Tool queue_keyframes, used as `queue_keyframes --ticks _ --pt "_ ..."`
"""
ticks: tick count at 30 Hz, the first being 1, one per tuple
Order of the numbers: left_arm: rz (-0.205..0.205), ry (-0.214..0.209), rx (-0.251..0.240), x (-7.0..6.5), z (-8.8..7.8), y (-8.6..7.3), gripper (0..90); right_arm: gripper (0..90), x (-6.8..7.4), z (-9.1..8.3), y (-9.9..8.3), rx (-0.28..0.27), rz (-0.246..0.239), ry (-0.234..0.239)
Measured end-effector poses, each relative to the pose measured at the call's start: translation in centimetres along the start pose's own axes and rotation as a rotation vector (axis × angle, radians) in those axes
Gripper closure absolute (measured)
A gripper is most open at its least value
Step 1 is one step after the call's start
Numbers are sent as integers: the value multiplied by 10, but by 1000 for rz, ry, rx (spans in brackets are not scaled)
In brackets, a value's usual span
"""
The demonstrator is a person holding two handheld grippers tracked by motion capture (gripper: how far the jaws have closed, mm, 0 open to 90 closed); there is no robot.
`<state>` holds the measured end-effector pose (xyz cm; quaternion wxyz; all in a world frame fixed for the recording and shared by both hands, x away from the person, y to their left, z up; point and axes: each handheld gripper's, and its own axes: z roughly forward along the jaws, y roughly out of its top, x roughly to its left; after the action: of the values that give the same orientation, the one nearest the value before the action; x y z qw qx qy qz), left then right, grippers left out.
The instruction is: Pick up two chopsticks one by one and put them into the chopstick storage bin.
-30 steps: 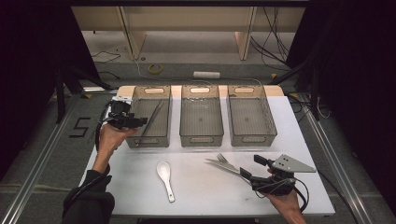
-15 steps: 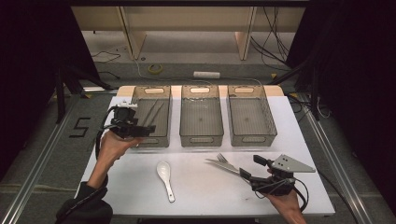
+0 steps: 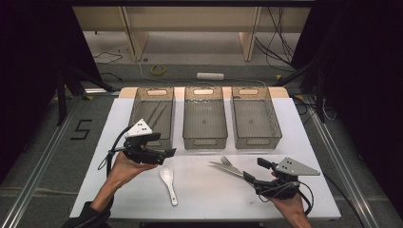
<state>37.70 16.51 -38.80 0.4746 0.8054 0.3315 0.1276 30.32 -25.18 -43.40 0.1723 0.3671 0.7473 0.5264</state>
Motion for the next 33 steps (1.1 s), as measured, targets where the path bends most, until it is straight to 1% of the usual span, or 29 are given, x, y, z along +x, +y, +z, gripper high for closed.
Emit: queue_keyframes --ticks 1,4,5,6,8,10,12,14,16,17,19,20,22,24,26,29,30,33 --pt "10 -3 -6 -3 -1 0 161 261 0 0 0 0 0 -1" --pt "61 -14 -2 -12 -3 -2 157 261 0 0 0 1 2 -2" --pt "70 -22 -6 -16 -3 -2 157 261 0 0 0 0 3 -1" --pt "86 -30 2 -18 -4 -3 157 261 0 0 0 0 3 -2" --pt "98 -36 5 -24 -4 -4 156 261 0 0 0 0 3 -1" --pt "100 -38 19 -28 -3 -4 156 261 -1 0 -1 1 6 -1" --pt "90 -40 41 -33 0 -6 156 261 -1 0 -1 1 7 -2" --pt "89 -28 73 -38 2 -8 156 261 -1 0 -1 2 6 -3" --pt "81 -23 92 -42 5 -10 155 261 -1 -1 -1 0 7 -2" --pt "72 -13 107 -44 6 -10 155 261 -2 -1 -1 0 6 -1" --pt "59 -5 132 -48 9 -12 155 261 -2 -1 -2 1 10 0" --pt "53 8 148 -49 10 -12 156 261 -2 -1 -2 0 10 0" --pt "34 13 171 -52 12 -14 156 261 -2 -1 -2 1 11 2" --pt "26 37 204 -54 15 -17 155 261 -2 -1 -2 1 11 2" --pt "11 56 221 -56 17 -19 155 261 -3 -1 -2 -1 11 0" --pt "-23 66 246 -57 18 -22 155 261 -3 -2 -2 -1 14 -3" --pt "-36 71 250 -57 18 -24 156 261 -3 -2 -2 -1 14 -4" --pt "-55 99 247 -57 18 -28 156 261 -2 -1 -2 1 10 -4"
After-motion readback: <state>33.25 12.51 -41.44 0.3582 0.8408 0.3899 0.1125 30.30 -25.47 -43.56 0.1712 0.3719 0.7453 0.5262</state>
